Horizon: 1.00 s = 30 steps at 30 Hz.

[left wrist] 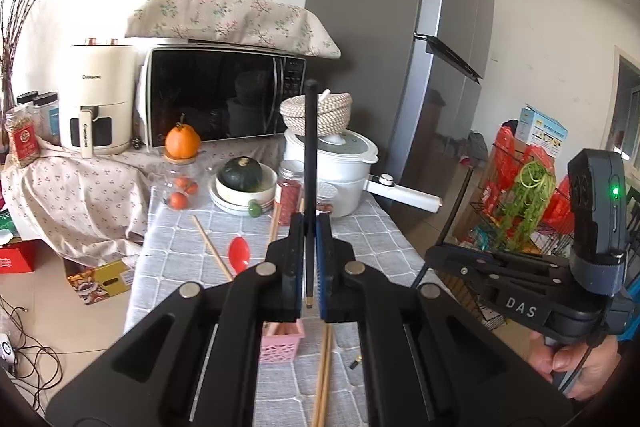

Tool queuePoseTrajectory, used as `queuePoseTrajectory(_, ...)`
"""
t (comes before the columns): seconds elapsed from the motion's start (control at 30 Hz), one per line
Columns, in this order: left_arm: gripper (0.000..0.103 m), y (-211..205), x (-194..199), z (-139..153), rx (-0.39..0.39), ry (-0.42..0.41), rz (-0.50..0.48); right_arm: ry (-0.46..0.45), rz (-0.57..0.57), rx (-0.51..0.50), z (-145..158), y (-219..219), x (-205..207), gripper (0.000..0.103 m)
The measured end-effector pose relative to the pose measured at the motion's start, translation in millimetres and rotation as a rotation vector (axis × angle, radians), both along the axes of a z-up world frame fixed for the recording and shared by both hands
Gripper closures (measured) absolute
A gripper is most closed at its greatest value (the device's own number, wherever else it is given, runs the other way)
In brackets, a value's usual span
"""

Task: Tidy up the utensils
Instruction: 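Carry both black chopsticks to the pink holder and release them inside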

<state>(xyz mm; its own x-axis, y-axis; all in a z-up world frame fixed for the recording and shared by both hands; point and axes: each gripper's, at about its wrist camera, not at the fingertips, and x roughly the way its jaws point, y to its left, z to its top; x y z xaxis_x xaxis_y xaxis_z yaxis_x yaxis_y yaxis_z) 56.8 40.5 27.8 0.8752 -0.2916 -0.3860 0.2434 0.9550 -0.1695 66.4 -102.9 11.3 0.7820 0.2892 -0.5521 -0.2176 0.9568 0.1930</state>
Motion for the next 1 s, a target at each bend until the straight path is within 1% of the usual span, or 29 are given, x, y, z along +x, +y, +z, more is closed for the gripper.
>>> queuePoseTrajectory(0.13, 0.097, 6.2, 4.4, -3.5, 0.044, 0.009, 0.052, -0.015, 0.002, 0.011, 3.3, 5.8, 2.2, 0.097)
queuePoseTrajectory(0.23, 0.097, 8.7, 11.1, -9.9, 0.077, 0.036, 0.085, -0.029, 0.002, 0.018, 5.1, 8.8, 1.7, 0.097)
queuePoseTrajectory(0.4, 0.097, 7.1, 24.6, -24.2, 0.128, 0.098, 0.096, -0.059, -0.003, 0.043, 8.8, 11.6, 4.0, 0.097)
queuePoseTrajectory(0.5, 0.097, 6.3, 33.6, -34.0, 0.140, 0.141, 0.097, -0.080, -0.010, 0.065, 10.9, 10.9, 5.6, 0.097)
queuePoseTrajectory(0.73, 0.097, 7.1, 49.8, -53.2, 0.127, 0.231, 0.102, -0.127, -0.025, 0.122, 13.9, 10.8, 11.8, 0.097)
queuePoseTrajectory(0.8, 0.096, 6.3, 52.5, -56.8, 0.123, 0.234, 0.101, -0.132, -0.020, 0.131, 13.2, 12.1, 13.9, 0.097)
queuePoseTrajectory(0.93, 0.096, 9.5, 55.8, -58.9, 0.064, 0.217, 0.091, -0.145, -0.006, 0.140, 10.7, 18.2, 17.4, 0.097)
queuePoseTrajectory(1.0, 0.090, 10.9, 55.5, -57.7, 0.053, 0.222, 0.098, -0.151, 0.000, 0.140, 8.6, 21.3, 19.6, 0.097)
